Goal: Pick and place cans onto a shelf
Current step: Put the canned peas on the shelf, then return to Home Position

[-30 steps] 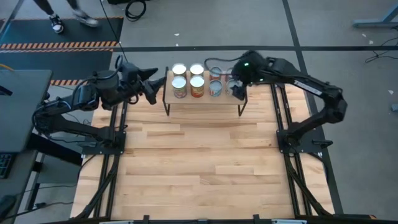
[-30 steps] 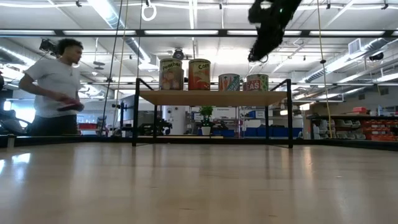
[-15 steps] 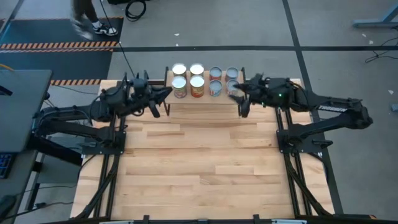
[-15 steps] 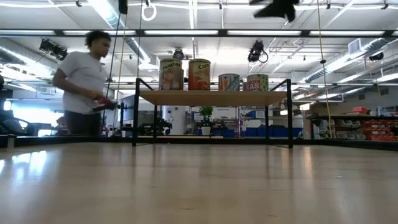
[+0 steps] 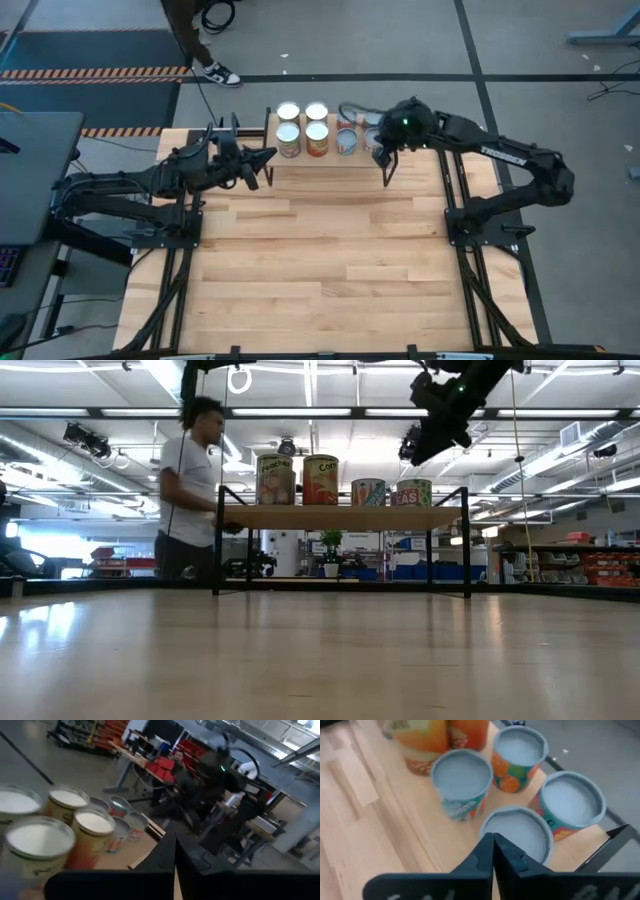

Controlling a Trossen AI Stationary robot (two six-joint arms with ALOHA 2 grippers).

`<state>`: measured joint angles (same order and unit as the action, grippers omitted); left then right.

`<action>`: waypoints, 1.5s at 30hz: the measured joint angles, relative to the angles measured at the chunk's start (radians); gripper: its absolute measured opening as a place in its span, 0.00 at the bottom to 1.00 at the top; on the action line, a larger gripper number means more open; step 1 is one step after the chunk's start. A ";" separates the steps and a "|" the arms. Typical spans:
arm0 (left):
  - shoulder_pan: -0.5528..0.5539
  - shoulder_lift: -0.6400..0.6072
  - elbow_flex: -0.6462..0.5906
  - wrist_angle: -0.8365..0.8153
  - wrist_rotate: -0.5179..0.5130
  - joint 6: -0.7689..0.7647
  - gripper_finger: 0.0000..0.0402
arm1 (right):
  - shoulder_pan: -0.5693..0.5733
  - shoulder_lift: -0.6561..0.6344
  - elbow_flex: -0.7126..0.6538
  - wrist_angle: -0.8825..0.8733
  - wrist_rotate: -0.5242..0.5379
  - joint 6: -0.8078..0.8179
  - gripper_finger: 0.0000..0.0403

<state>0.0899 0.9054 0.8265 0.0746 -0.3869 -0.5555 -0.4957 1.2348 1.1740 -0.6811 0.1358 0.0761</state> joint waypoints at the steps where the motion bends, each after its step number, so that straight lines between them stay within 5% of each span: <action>1: -0.004 0.000 0.000 -0.001 0.008 -0.009 0.02 | -0.009 0.011 0.017 0.003 -0.007 0.017 0.02; 16: -0.018 -0.012 0.000 -0.006 0.097 0.026 0.03 | -0.096 0.170 0.115 -0.143 -0.106 0.143 0.01; 45: -0.017 -0.069 0.001 -0.010 0.097 0.077 0.03 | -0.095 0.133 0.113 -0.128 -0.149 0.190 0.01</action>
<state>0.0727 0.8368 0.8270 0.0645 -0.2903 -0.4789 -0.5907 1.3674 1.2869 -0.8087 -0.0129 0.2664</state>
